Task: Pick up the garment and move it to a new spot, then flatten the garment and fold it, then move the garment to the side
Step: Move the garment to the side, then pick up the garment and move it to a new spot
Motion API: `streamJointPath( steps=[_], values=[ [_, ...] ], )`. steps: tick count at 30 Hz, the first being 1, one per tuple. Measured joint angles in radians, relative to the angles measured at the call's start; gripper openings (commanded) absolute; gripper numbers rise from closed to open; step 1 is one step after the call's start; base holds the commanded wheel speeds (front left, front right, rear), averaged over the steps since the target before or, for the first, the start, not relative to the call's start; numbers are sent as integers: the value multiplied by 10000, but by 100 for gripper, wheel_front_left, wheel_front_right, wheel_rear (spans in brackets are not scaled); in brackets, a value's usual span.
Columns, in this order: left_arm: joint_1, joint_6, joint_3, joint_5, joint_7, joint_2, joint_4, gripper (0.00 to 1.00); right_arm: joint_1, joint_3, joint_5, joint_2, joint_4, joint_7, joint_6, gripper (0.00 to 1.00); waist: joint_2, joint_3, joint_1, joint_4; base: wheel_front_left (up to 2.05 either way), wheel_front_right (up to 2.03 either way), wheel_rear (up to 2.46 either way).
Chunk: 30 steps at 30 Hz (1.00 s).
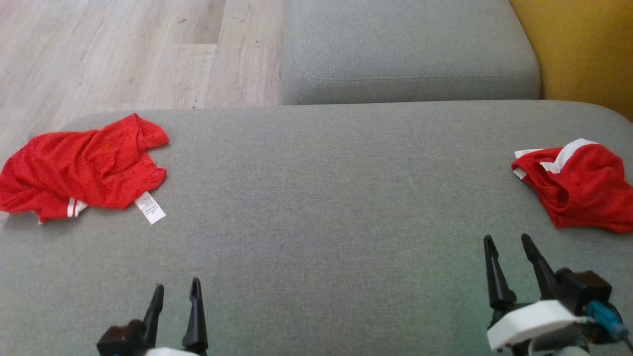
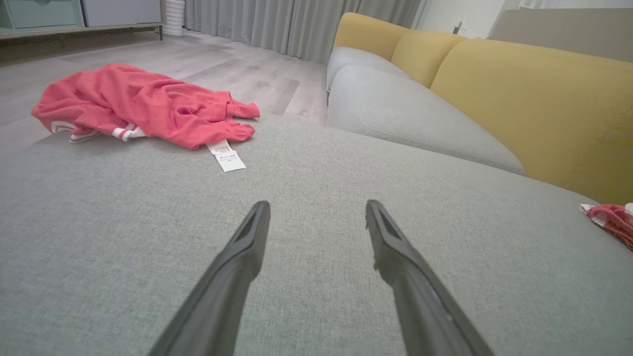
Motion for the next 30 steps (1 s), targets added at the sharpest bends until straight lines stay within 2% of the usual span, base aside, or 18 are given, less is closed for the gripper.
streamJointPath(
  steps=[19, 25, 30],
  values=[
    [157, -111, -155, -86, 0, -40, 188, 100, 475, 178, 311, 0, -81, -88, 0, 100, 0, -241, 1, -77, 0, 0, 0],
    [146, -117, -178, -84, 10, -35, 194, 100, 474, 178, 311, 0, -86, -77, 0, 100, 0, -236, 1, 178, 0, 0, 0],
    [38, -107, -211, -58, 12, -23, 182, 100, 500, 188, 313, 0, -82, -75, 0, 100, 0, -236, 1, 686, 0, 0, 0]
  ],
)
